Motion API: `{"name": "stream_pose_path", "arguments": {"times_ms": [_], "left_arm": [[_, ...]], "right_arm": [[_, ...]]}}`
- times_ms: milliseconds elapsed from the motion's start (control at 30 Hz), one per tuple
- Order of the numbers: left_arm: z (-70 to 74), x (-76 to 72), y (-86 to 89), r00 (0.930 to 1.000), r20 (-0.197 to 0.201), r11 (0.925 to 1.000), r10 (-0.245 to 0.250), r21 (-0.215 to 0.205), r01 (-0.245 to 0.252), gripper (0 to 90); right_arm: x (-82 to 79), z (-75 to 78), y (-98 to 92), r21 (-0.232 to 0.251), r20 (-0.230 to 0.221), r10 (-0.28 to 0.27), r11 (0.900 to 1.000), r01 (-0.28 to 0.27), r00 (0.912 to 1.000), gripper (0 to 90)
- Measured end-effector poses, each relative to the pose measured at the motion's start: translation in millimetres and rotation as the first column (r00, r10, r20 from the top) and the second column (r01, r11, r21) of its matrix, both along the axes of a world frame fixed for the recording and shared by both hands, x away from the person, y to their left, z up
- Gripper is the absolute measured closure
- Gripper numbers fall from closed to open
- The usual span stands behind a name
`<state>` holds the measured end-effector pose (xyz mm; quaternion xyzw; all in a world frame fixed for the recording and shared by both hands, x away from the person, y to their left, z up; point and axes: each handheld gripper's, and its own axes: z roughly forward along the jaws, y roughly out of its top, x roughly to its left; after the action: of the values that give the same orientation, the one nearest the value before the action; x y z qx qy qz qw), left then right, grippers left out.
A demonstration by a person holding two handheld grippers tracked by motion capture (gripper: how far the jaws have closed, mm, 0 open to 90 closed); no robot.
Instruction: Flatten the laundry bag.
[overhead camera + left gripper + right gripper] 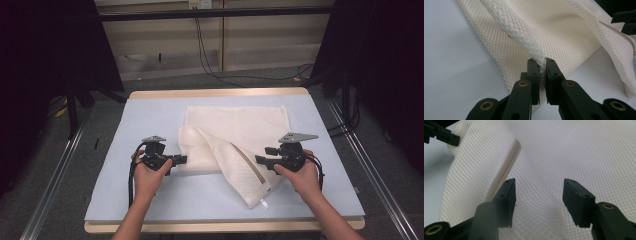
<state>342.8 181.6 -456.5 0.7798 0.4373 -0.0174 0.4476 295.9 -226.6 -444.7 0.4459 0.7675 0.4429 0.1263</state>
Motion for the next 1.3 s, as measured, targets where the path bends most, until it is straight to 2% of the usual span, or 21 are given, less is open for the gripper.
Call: {"name": "stream_pose_path", "arguments": {"times_ms": [100, 133, 233, 367, 467, 500, 567, 633, 700, 800, 900, 967, 1033, 1133, 1167, 1200, 1300], "left_arm": [[-1.5, -2.6, 0.2, 1.0000, 0.005, 0.9998, -0.006, 0.016, 0.006, 84.4], [-1.4, -3.3, -0.1, 1.0000, 0.005, 0.9998, -0.007, 0.018, 0.007, 84.5], [-0.4, -6.0, -2.0, 0.9998, 0.019, 0.9996, -0.012, 0.024, 0.012, 84.5], [-3.0, -8.2, -1.0, 0.9991, 0.023, 0.9991, -0.035, 0.025, 0.034, 84.4], [-5.3, -9.3, 0.7, 0.9991, 0.021, 0.9992, -0.036, 0.016, 0.036, 84.4], [-4.8, -9.2, 0.8, 0.9989, 0.023, 0.9989, -0.041, 0.023, 0.040, 84.4], [-3.8, -9.3, -1.0, 0.9989, 0.024, 0.9989, -0.040, 0.024, 0.040, 84.4], [-3.5, -9.1, -1.4, 0.9989, 0.024, 0.9986, -0.041, 0.033, 0.040, 84.2], [-4.1, -9.6, -0.8, 0.9989, 0.027, 0.9988, -0.039, 0.031, 0.038, 84.0], [-4.9, -11.1, 1.5, 0.9994, 0.016, 0.9993, -0.031, 0.021, 0.031, 83.4], [-4.1, -11.2, 5.5, 0.9997, 0.021, 0.9999, -0.016, -0.001, 0.016, 81.7], [-3.0, -9.9, 9.5, 0.9994, 0.034, 0.9999, 0.010, -0.007, -0.010, 75.3], [-2.2, -7.6, 14.2, 0.9990, 0.018, 0.9984, 0.041, -0.041, -0.040, 69.1], [-0.1, -4.5, 19.6, 0.9971, 0.017, 0.9953, 0.074, -0.064, -0.072, 65.0], [1.1, -2.9, 22.9, 0.9954, 0.026, 0.9938, 0.093, -0.063, -0.091, 63.5], [1.6, -2.1, 24.4, 0.9936, 0.019, 0.9910, 0.112, -0.076, -0.110, 62.9], [2.6, 2.1, 35.0, 0.9875, 0.009, 0.9853, 0.157, -0.070, -0.156, 62.7]], "right_arm": [[2.7, 5.4, 7.1, 0.039, -0.009, 0.020, 0.999, -0.019, 0.9998, 39.1], [2.8, 7.1, 10.9, 0.048, 0.003, 0.036, 0.998, -0.036, 0.9994, 38.6], [1.1, 8.3, 23.7, 0.054, -0.004, 0.079, 0.995, -0.079, 0.9969, 36.5], [4.3, -2.0, 40.8, -0.001, -0.045, 0.118, 0.993, -0.118, 0.9920, 35.2], [4.0, -7.9, 42.7, -0.053, -0.052, 0.123, 0.991, -0.126, 0.9910, 48.9], [3.0, -8.7, 42.1, -0.058, -0.049, 0.126, 0.990, -0.128, 0.9909, 58.4], [0.1, -10.7, 41.0, -0.080, -0.056, 0.150, 0.985, -0.154, 0.9871, 65.2], [-2.4, -12.4, 39.2, -0.091, -0.054, 0.159, 0.982, -0.164, 0.9858, 75.9], [-5.0, -12.5, 35.7, -0.076, -0.057, 0.162, 0.983, -0.166, 0.9852, 81.8], [-10.9, -10.7, 27.7, -0.054, -0.035, 0.182, 0.982, -0.183, 0.9828, 83.1], [-18.5, -10.5, 15.4, -0.003, -0.033, 0.190, 0.982, -0.190, 0.9812, 83.4], [-22.7, -10.5, 8.8, 0.030, -0.038, 0.192, 0.981, -0.191, 0.9806, 83.5], [-27.7, -9.5, 2.9, 0.051, -0.034, 0.200, 0.979, -0.198, 0.9792, 83.5], [-33.1, -8.9, 0.6, 0.039, -0.031, 0.217, 0.976, -0.216, 0.9756, 83.6], [-34.3, -9.2, 0.9, 0.036, -0.031, 0.223, 0.975, -0.221, 0.9744, 83.6], [-36.1, -9.4, 0.6, 0.029, -0.030, 0.228, 0.973, -0.227, 0.9733, 83.6], [-37.5, -11.0, -1.2, 0.037, -0.035, 0.239, 0.971, -0.237, 0.9705, 83.6]]}}
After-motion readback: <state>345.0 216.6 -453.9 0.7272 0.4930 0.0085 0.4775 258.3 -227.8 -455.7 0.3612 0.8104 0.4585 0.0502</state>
